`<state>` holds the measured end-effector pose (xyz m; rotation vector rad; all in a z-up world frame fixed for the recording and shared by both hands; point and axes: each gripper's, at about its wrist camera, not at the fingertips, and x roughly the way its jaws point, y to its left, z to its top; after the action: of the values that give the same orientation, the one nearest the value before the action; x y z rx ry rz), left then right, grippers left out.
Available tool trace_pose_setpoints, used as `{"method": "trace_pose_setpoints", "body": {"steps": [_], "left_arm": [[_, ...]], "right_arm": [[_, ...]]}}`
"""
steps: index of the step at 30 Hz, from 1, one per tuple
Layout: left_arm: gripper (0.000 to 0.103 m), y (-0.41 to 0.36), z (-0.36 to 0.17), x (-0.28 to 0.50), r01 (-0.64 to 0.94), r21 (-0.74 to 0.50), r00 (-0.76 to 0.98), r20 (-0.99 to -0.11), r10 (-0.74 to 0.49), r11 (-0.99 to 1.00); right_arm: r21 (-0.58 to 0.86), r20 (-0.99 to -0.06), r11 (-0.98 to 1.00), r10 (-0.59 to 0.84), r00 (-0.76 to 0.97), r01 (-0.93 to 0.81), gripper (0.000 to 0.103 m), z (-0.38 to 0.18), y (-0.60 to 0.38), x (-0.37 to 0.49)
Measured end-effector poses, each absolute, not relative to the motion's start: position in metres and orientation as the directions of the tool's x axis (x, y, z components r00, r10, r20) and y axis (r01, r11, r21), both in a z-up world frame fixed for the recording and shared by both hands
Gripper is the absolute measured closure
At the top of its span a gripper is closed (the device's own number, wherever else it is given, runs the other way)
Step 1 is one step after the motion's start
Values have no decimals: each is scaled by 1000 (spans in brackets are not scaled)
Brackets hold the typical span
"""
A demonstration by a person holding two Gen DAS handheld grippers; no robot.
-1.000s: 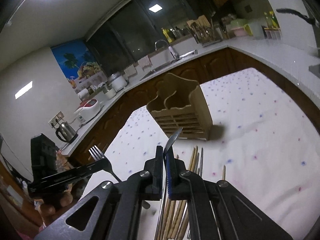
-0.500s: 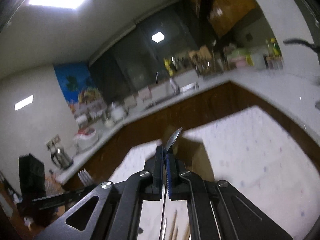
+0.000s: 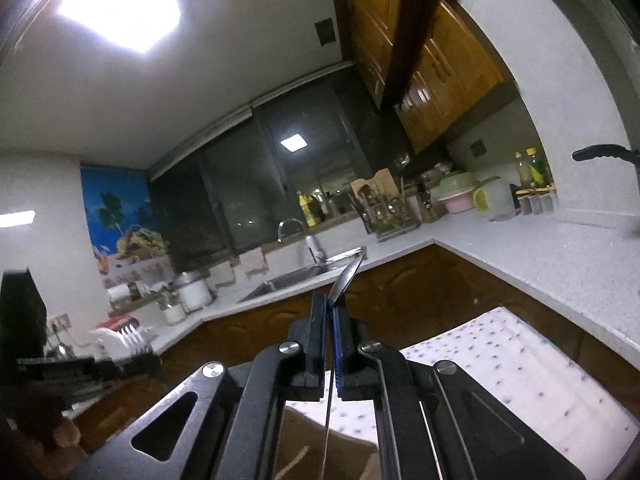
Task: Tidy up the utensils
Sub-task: 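Carry fork and spoon to the wooden holder while both tools release them inside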
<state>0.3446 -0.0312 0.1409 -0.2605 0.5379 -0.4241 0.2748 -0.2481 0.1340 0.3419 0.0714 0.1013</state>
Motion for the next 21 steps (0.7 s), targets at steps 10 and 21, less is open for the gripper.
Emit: {"method": "trace_pose_setpoints", "body": {"steps": [10,21], "left_arm": [[101,-43,70,354,297,-295,710,-567,-416,908],[100,-43,69,351,293,-304,701,-576,-420,906]], "right_arm": [[312,-215,944,181,960,-108,100,80,-251,285],[319,-310,937,242,919,-140,100,68,-251,290]]}}
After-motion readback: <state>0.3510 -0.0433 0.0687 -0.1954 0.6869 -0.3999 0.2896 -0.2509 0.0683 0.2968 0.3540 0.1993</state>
